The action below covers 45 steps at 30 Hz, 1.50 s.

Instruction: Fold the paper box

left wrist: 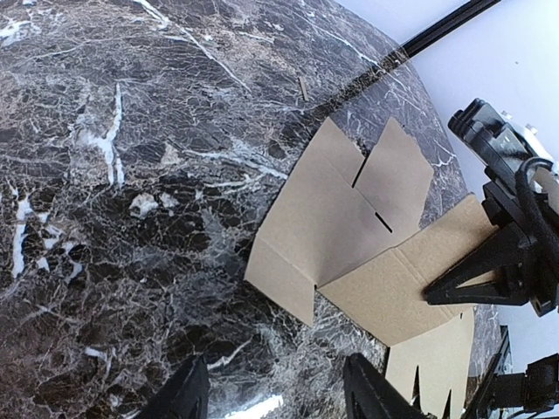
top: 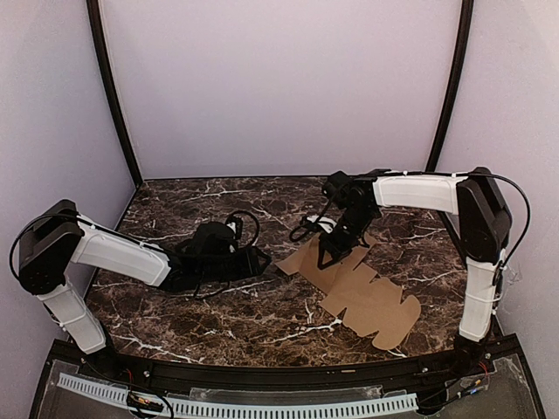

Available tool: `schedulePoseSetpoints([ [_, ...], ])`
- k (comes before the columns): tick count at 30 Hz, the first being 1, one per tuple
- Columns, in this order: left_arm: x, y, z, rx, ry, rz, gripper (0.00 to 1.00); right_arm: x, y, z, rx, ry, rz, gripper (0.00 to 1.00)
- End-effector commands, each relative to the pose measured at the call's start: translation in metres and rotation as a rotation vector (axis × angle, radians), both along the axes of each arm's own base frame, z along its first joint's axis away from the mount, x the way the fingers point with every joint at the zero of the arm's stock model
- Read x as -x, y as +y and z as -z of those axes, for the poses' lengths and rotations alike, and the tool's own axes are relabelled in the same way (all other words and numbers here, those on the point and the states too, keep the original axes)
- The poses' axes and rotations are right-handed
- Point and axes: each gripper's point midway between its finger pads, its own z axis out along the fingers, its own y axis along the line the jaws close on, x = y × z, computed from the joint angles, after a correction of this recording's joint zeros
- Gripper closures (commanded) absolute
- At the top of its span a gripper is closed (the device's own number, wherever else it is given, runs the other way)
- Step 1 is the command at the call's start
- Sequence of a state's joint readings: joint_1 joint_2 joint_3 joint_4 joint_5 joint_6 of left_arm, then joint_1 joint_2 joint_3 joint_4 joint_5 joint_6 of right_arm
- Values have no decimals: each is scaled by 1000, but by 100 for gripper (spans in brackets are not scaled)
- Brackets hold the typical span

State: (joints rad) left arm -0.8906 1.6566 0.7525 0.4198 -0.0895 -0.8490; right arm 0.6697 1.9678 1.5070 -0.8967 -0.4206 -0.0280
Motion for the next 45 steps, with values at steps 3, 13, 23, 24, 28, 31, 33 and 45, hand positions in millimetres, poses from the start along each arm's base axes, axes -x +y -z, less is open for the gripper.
schedulePoseSetpoints([
  [3, 4, 2, -3, -11, -10, 12, 46, 2, -1, -9, -3, -24, -8, 94],
  [13, 3, -4, -3, -15, -10, 33, 46, -5, -2, -19, -27, -41, 8, 91],
  [23, 3, -6, -3, -15, -10, 39, 46, -10, -3, -22, -44, -35, 20, 96],
  [24, 3, -6, -3, -15, -9, 40, 46, -10, -3, -22, -44, -34, 18, 97],
  [28, 3, -7, -3, -14, -9, 43, 46, -9, -3, -21, -44, -31, 16, 100],
  [31, 3, -7, -2, -11, -9, 46, 46, -9, -2, -20, -45, -25, 15, 100],
  [33, 4, -7, -2, -10, -8, 45, 46, -9, -2, -18, -42, -23, 13, 100],
  [45, 4, -6, 0, -11, -6, 43, 46, -9, 0, -16, -45, -13, 5, 98],
])
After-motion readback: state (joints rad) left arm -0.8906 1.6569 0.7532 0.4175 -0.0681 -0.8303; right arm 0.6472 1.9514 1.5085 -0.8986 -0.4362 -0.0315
